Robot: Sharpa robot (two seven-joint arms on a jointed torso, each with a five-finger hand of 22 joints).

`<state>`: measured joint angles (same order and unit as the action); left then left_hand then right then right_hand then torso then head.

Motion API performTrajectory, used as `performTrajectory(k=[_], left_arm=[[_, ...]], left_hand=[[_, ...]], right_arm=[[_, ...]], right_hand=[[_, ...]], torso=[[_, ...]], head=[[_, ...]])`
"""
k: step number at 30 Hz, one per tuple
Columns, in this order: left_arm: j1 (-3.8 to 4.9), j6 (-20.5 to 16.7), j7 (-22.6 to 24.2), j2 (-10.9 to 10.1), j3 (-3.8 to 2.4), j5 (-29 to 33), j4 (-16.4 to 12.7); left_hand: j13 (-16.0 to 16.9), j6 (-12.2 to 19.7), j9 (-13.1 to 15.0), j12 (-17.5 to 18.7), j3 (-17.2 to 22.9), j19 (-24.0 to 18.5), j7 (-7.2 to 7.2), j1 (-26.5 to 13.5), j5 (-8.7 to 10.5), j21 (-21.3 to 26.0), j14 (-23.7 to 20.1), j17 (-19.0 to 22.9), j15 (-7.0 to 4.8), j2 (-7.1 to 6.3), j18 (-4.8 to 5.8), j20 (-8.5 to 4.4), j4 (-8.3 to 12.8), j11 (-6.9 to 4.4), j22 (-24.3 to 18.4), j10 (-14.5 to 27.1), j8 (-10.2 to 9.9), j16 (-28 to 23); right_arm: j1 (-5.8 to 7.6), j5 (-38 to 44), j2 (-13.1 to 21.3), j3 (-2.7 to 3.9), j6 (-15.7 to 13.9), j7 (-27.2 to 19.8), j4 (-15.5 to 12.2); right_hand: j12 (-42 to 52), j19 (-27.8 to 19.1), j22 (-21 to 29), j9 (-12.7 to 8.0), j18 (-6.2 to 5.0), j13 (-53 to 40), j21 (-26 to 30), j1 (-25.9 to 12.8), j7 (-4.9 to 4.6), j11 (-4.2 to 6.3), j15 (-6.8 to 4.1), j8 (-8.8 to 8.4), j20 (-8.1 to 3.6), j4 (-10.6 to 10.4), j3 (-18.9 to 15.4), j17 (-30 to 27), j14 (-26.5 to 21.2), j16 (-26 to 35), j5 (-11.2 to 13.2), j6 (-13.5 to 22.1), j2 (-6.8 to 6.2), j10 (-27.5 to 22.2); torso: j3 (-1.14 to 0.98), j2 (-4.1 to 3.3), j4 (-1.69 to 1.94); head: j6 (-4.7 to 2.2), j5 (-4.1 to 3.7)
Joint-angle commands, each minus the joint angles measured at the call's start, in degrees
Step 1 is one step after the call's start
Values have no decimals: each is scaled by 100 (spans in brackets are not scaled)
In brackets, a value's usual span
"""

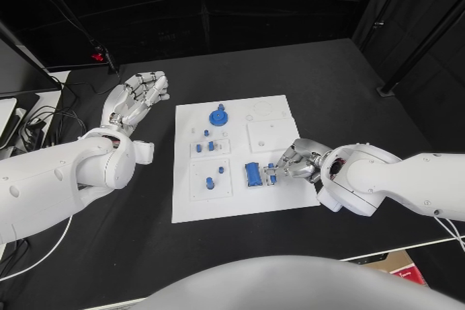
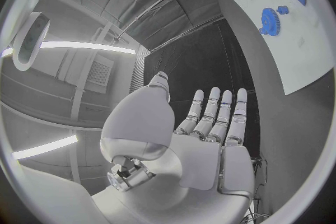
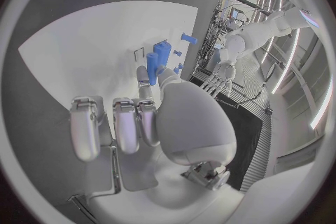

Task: Assemble the parts on the task board

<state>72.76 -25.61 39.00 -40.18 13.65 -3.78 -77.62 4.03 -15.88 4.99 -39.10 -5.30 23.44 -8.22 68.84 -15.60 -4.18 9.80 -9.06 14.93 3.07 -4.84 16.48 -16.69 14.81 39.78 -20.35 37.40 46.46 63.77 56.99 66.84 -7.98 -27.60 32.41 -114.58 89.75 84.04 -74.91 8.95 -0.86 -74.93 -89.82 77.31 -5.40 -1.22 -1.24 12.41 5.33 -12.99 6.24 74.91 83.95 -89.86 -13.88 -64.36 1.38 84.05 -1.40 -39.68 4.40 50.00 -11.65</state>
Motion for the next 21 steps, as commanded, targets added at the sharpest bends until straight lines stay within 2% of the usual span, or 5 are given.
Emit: performTrajectory(k=[1, 6, 9, 14, 21], left_arm=[[9, 52, 251, 5, -6, 2, -4], [9, 54, 251, 9, -6, 2, -2], [9, 52, 251, 10, -6, 2, -2], [9, 54, 252, 21, -6, 2, 0], [9, 51, 252, 26, -6, 2, 6]], left_hand=[[-9, 23, -6, -17, -22, -21, -879, 11, -31, -26, -38, 6, 9, 53, -3, 17, -4, 17, -9, 36, 29, 35], [-9, 23, -6, -17, -22, -21, -879, 11, -31, -26, -38, 6, 9, 53, -3, 17, -4, 17, -9, 36, 29, 35], [-10, 24, -7, -20, -24, -23, -879, 12, -32, -26, -38, 9, 9, 56, -3, 17, -4, 17, -11, 37, 32, 38], [-11, 27, -11, -28, -32, -27, -879, 14, -36, -26, -38, 18, 9, 65, -3, 18, -3, 17, -16, 38, 38, 47], [-11, 27, -11, -28, -32, -27, -879, 14, -36, -26, -38, 18, 9, 65, -3, 18, -3, 17, -16, 38, 38, 47]], right_arm=[[7, 560, -44, 1, 268, 351, 4], [7, 685, -110, 2, 397, 419, 41], [7, 784, -154, 2, 437, 438, 55], [6, 1019, -192, 2, 559, 510, 68], [6, 1135, -219, 1, 711, 572, 86]], right_hand=[[25, 596, -1509, -10, 86, -1507, -18, -71, 13, -37, 2, -41, -19, -47, -31, 1509, 605, -14, 28, -4, -4, 595], [25, 596, -1509, -16, 86, -1507, -18, -83, 15, -39, 4, -75, -18, -92, -73, 1509, 605, -14, 128, -27, 17, 595], [25, 596, -1509, -14, 86, -1507, -18, -81, 18, -37, 3, -74, -18, -97, -76, 1509, 605, -14, 136, -40, 25, 595], [25, 596, -1509, -12, 86, -1507, -18, -87, 21, -34, 2, -77, -18, -113, -88, 1509, 605, -14, 150, -58, 32, 595], [25, 596, -1509, -13, 86, -1507, -18, -104, 24, -30, -2, -101, -20, -152, -129, 1509, 605, -14, 219, -79, 36, 595]], torso=[[-5, 1, 0], [-3, 2, 5], [1, 4, -8], [-2, 3, 2], [-2, 3, -6]], head=[[0, 8], [0, 8], [0, 15], [0, 11], [0, 23]])
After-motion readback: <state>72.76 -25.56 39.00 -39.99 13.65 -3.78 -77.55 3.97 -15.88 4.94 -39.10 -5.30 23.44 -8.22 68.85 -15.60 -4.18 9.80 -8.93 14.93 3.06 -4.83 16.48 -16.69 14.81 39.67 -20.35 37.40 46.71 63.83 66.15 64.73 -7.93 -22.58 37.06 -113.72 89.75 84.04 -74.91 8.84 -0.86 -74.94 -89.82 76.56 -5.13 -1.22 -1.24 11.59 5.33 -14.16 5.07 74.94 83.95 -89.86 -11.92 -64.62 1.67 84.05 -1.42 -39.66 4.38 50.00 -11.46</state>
